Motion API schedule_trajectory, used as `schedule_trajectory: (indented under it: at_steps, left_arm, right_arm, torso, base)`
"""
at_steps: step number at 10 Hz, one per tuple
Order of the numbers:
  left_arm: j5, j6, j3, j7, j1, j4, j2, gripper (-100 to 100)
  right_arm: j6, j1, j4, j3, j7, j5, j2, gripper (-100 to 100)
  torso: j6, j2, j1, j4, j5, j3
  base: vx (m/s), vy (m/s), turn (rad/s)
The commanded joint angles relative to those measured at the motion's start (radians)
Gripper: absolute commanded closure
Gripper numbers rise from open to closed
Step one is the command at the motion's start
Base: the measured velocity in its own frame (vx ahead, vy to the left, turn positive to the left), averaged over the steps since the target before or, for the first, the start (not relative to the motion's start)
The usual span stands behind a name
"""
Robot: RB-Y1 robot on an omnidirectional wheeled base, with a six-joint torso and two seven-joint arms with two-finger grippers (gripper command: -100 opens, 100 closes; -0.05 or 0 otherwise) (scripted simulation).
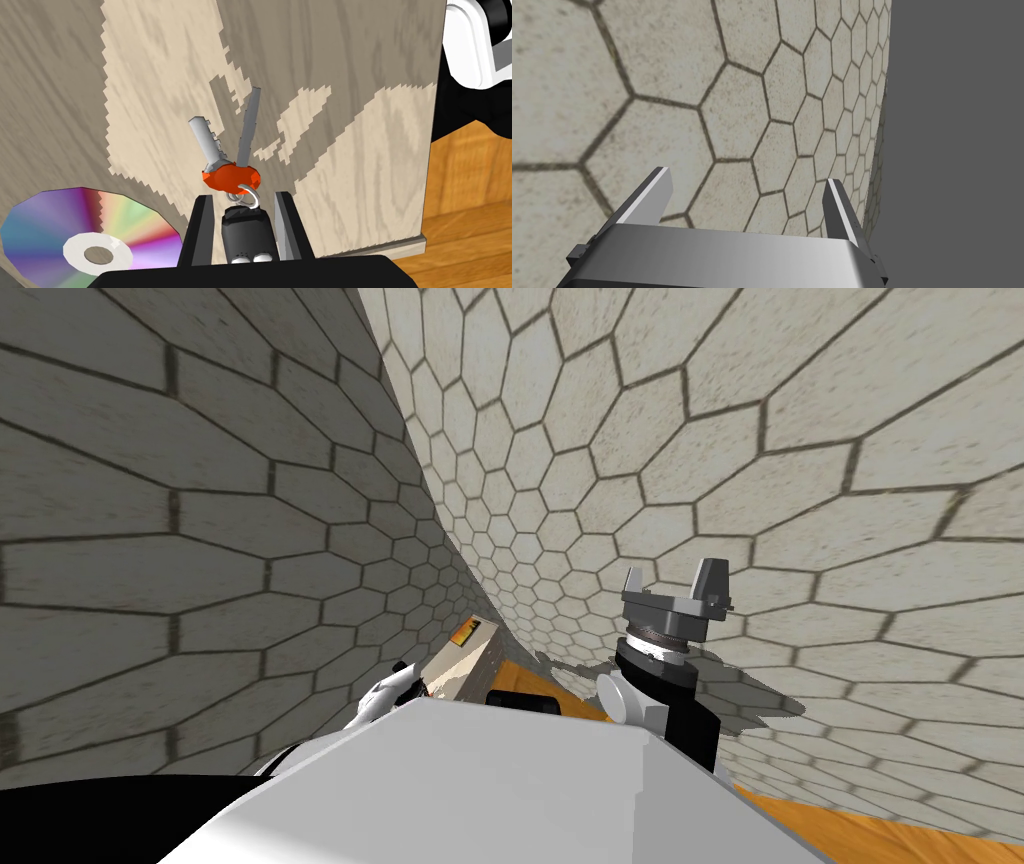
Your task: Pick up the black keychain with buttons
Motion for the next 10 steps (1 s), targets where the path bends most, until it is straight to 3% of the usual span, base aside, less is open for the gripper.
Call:
schedule_trajectory:
  at_steps: [1,6,8,9,10]
  left_arm:
    - [0.0,0.019,-0.001,0.017,0.021,-0.05,-0.005,100]
    - [0.004,0.097,-0.007,0.092,0.12,-0.206,-0.026,100]
    - [0.004,0.097,-0.007,0.092,0.12,-0.232,-0.026,100]
    - [0.006,0.123,-0.009,0.118,0.153,-0.276,-0.033,100]
    - [0.006,0.123,-0.009,0.118,0.153,-0.292,-0.033,100]
  right_arm:
    - [0.0,0.0,0.0,0.0,0.0,0.0,0.0,0]
    - [0.0,0.0,0.0,0.0,0.0,0.0,0.0,0]
    - [0.0,0.0,0.0,0.0,0.0,0.0,0.0,0]
    - [0.0,0.0,0.0,0.0,0.0,0.0,0.0,0]
    - [0.0,0.0,0.0,0.0,0.0,0.0,0.0,0]
  torso:
    - [0.0,0.0,0.0,0.0,0.0,0.0]
    - [0.0,0.0,0.0,0.001,-0.001,0.0]
    - [0.0,0.0,0.0,0.001,-0.001,0.0]
    - [0.0,0.0,-0.001,0.001,-0.001,0.0]
    - [0.0,0.0,-0.001,0.0,-0.001,0.0]
  base:
    - [-0.015,0.015,-0.048]
    - [-0.015,0.014,-0.076]
    - [-0.01,0.012,-0.021]
    - [-0.007,0.009,-0.106]
    - [-0.011,0.01,-0.052]
